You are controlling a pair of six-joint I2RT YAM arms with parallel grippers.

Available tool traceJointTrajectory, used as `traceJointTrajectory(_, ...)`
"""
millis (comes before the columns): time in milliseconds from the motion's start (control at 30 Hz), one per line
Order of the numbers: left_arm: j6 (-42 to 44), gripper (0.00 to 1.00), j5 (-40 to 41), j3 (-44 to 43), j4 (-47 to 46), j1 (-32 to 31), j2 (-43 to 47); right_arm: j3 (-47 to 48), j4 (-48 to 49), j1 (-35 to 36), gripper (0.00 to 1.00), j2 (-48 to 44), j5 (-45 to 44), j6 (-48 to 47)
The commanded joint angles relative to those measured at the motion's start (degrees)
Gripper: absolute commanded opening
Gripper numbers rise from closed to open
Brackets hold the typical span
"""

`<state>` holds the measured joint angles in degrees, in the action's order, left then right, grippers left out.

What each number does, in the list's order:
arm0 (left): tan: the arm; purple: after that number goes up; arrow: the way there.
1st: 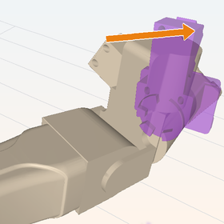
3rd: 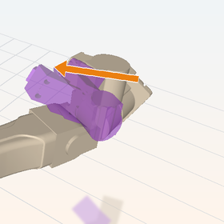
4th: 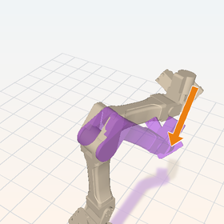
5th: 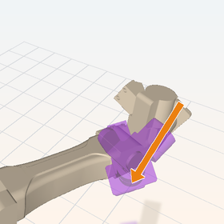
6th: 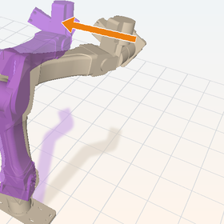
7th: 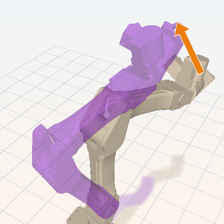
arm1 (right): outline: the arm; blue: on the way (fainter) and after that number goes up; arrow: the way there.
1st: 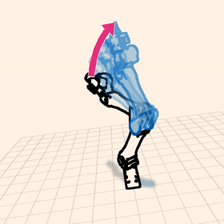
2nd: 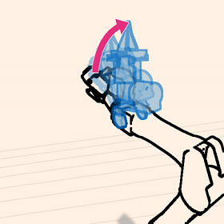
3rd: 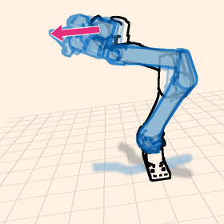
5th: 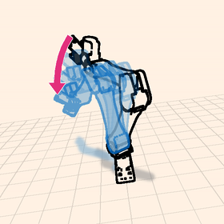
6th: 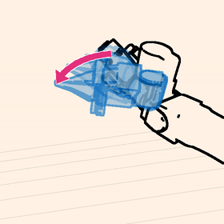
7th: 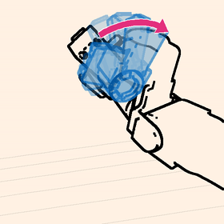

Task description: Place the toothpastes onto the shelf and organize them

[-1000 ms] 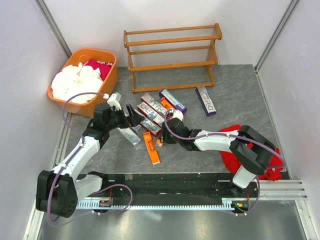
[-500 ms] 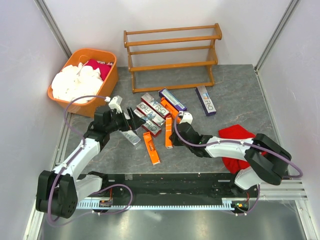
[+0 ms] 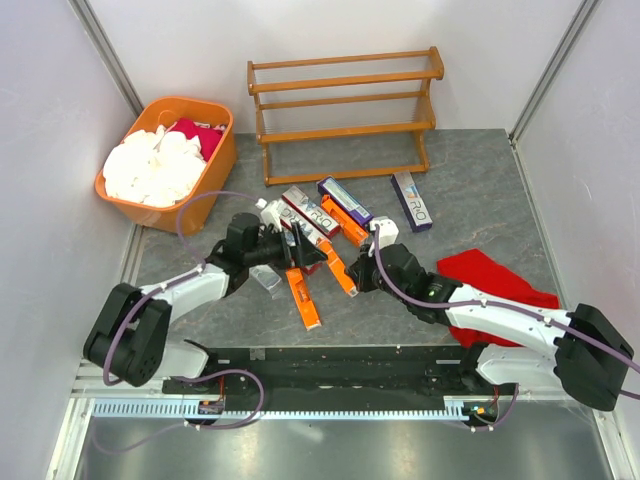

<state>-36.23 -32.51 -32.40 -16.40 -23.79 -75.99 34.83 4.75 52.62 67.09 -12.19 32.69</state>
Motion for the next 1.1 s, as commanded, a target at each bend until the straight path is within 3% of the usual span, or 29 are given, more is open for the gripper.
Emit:
traceJointTrajectory(0,-7.1,1.0,-2.4,-2.6,-12.3,-4.5,-4.6,1.6,0.1,-0.1,0.02,-1.3,2.4,-0.4)
traceJointTrajectory(633,-14.4,0.97,-5.0,-5.7,-18.6,-9.5,-15.3,0.9,1.8,-0.1,0.01,-6.5,-2.5,4.9)
traceJointTrajectory(833,-22.2,0.84,-4.5,-2.6,-34.3,-10.7,-17.8,-0.5,3.1,0.0,0.01,-8.4,-2.0,6.5)
traceJointTrajectory(1000,-30.2,0.61,-1.1,1.0,-51.0,-10.7,-19.2,-2.3,4.7,0.0,0.04,-9.3,-1.4,9.2)
traceJointTrajectory(1067,-31.4,0.54,-0.9,1.4,-53.3,-10.6,-19.6,-2.4,4.7,-0.1,0.1,-9.3,-1.0,9.7)
